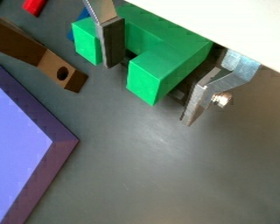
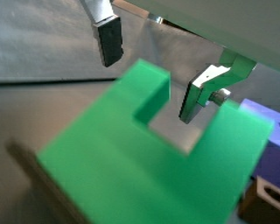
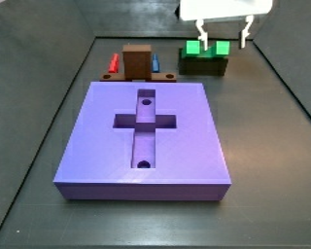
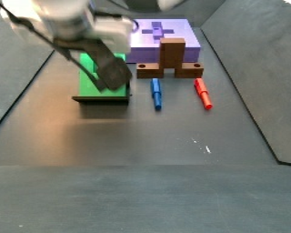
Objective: Pick up the green object. Move up. Place the green object on the fixture. Regrasp the green object. Move to above the board. Insert the green object.
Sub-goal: Regrasp the green object.
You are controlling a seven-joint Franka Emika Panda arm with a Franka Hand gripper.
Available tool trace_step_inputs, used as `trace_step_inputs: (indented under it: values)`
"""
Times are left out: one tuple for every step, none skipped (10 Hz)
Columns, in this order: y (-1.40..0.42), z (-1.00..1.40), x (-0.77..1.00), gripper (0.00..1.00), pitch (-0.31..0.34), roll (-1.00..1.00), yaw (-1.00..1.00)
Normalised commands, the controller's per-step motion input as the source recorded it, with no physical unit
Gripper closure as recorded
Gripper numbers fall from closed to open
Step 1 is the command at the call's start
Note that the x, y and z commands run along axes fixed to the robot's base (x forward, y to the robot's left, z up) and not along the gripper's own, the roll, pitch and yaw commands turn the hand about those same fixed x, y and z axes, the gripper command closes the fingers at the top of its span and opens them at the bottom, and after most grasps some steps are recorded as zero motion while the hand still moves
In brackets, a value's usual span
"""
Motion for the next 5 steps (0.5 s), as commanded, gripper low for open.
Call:
trace_step_inputs:
  values:
    - [-0.07, 0.61, 0.10, 0.00, 0.023, 1.00, 0.14]
    - [-0.08, 0.54, 0.07, 0.00, 0.000, 1.00, 0.14]
    - [-0.08, 0.49, 0.09, 0.00, 0.000, 1.00, 0.16]
    - [-0.06, 0.41, 0.11, 0.00, 0.000, 1.00, 0.22]
    - [-0.08, 0.36, 0.25, 0.00, 0.000, 1.00, 0.40]
